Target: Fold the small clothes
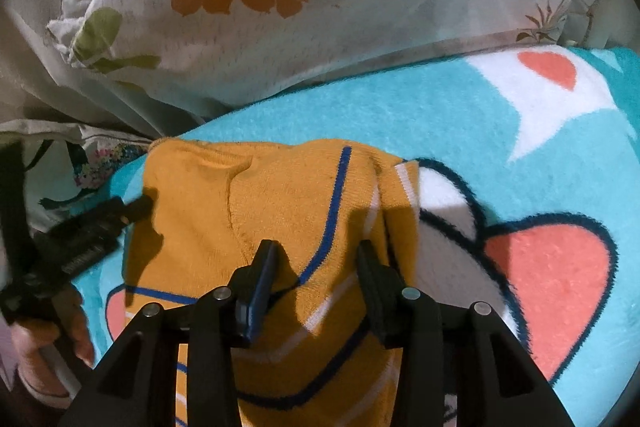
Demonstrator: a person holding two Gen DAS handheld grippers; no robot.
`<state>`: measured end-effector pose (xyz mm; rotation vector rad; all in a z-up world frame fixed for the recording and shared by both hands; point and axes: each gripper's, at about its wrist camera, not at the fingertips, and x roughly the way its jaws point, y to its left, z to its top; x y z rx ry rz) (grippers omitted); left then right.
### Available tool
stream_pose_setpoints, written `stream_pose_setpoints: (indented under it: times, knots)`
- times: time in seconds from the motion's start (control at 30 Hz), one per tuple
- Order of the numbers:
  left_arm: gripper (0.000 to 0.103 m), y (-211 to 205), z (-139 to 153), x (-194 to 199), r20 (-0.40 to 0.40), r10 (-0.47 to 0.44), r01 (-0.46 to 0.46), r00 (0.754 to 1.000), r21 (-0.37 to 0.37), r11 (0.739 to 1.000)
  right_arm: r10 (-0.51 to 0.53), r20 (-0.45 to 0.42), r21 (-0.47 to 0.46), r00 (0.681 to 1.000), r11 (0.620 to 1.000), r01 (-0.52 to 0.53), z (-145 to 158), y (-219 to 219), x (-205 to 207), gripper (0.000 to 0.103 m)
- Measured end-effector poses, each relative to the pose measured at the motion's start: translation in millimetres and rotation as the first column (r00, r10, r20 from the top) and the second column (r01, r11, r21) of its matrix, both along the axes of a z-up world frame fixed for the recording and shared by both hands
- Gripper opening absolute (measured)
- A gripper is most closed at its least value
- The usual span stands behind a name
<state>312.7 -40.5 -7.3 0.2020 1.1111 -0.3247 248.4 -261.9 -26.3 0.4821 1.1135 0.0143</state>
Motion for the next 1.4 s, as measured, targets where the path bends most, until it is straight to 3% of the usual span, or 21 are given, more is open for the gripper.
stream_pose_setpoints:
  times: [0.07,0.23,0.33,0.63,0.77,0.87,0.97,1.03,1.07,1.13,1.2,1.3,1.33,1.37,1.4]
  knots:
    - [0.062,5,9,-19,-0.002,-0.006,0.006,1.000,-0.062,0.998,-0.019,0.021,-0.030,1.000,0.999,0.020,13,-5,-8,0.045]
    - [0.062,-1,3,-79,0.027,-0.036,0.037,0.999,-0.044,0.998,0.001,0.061,-0.094,0.998,0.996,0.005,29,2,-37,0.048]
    - [0.063,5,2,-114,0.038,-0.001,0.004,0.999,-0.066,0.998,0.004,0.077,-0.087,0.997,0.996,0.002,28,0,-60,0.048]
    - [0.063,37,-12,-183,-0.040,0.117,-0.122,0.992,-0.148,0.981,-0.038,0.109,-0.004,0.993,0.999,0.039,27,-17,-105,0.053]
    - [0.063,40,-14,-208,-0.031,0.118,-0.121,0.993,-0.131,0.984,0.026,0.170,0.007,0.985,1.000,-0.028,46,0,-115,0.053]
    - [0.063,41,-13,-213,-0.034,0.121,-0.124,0.992,-0.120,0.985,0.137,0.205,0.101,0.969,0.982,-0.160,51,29,-109,0.053]
    - [0.063,41,-9,-216,-0.027,0.141,-0.144,0.990,-0.107,0.984,0.198,0.216,0.312,0.956,0.914,-0.260,40,53,-94,0.053]
    - [0.063,40,-8,-218,-0.029,0.151,-0.153,0.988,-0.098,0.983,0.232,0.173,0.394,0.957,0.874,-0.284,21,60,-85,0.053]
    - [0.063,39,-7,-218,-0.029,0.153,-0.155,0.988,-0.097,0.983,0.215,0.150,0.401,0.965,0.879,-0.258,10,56,-83,0.050]
    - [0.063,39,-5,-220,-0.022,0.155,-0.156,0.988,-0.090,0.984,0.162,0.139,0.474,0.977,0.855,-0.209,-4,36,-87,0.033]
    - [0.063,40,-3,-224,-0.015,0.154,-0.155,0.988,-0.086,0.984,0.059,0.107,0.495,0.993,0.863,-0.104,-15,3,-97,0.017]
    - [0.063,43,0,-227,-0.017,0.162,-0.163,0.987,-0.085,0.983,-0.065,0.089,0.457,0.994,0.890,0.018,-14,-41,-112,0.012]
    - [0.063,43,2,-228,-0.013,0.167,-0.167,0.986,-0.081,0.983,-0.078,0.100,0.429,0.992,0.903,0.028,-6,-43,-115,0.013]
    - [0.063,44,3,-229,-0.010,0.170,-0.170,0.985,-0.079,0.982,-0.076,0.122,0.387,0.990,0.922,0.023,5,-41,-117,0.024]
    - [0.063,45,4,-229,-0.010,0.172,-0.173,0.985,-0.079,0.982,-0.069,0.141,0.364,0.988,0.931,0.013,12,-37,-115,0.045]
